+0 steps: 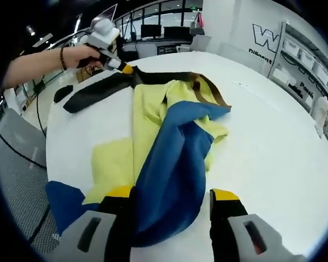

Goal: Fold the garment on the visible template until the final outline fits inside the template.

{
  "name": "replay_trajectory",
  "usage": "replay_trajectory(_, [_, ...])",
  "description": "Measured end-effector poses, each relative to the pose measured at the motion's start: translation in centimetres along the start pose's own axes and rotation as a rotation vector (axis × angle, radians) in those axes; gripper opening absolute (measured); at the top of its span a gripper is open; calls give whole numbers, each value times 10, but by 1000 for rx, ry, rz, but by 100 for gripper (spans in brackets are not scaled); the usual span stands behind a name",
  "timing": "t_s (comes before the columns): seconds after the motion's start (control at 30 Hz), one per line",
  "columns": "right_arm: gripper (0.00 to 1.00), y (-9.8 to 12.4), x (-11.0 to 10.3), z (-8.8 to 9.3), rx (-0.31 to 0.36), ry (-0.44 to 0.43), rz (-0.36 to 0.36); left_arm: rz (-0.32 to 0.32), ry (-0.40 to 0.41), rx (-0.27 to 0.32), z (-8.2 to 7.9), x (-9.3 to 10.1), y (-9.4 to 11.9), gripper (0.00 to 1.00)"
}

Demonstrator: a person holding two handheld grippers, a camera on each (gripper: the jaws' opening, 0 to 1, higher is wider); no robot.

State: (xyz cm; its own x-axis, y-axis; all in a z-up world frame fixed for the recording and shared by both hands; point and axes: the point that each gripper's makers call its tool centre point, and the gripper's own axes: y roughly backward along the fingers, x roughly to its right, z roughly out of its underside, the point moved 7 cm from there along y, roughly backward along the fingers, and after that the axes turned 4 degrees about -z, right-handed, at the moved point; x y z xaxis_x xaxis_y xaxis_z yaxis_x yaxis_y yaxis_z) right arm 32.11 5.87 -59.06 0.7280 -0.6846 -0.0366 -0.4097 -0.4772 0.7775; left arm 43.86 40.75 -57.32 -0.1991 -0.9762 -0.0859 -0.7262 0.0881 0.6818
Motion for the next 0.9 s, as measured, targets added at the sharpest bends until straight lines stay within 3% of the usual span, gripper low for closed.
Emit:
replay_trajectory(0.1, [57,5,-1,-3,62,-78,-25,13,22,28,-2,2,8,12])
replay_trajectory(0.2, [56,10,0,-6,81,-55,0,11,33,46,-3,3,16,20])
replay_trajectory(0.5, [51,13,0,-11,142,-90,25,115,86,89,-3,29,40,19])
replay_trajectory(0.7, [41,13,0,-11,164,-84,30,155,100,105,3,48,54,18])
replay_trajectory(0.77, [41,12,0,-7,157,-91,29,206,94,94,11,67,60,18])
replay_trajectory(0.9, [39,11,-2,-5,153,-103,25,249,79,85,18,86,65,18])
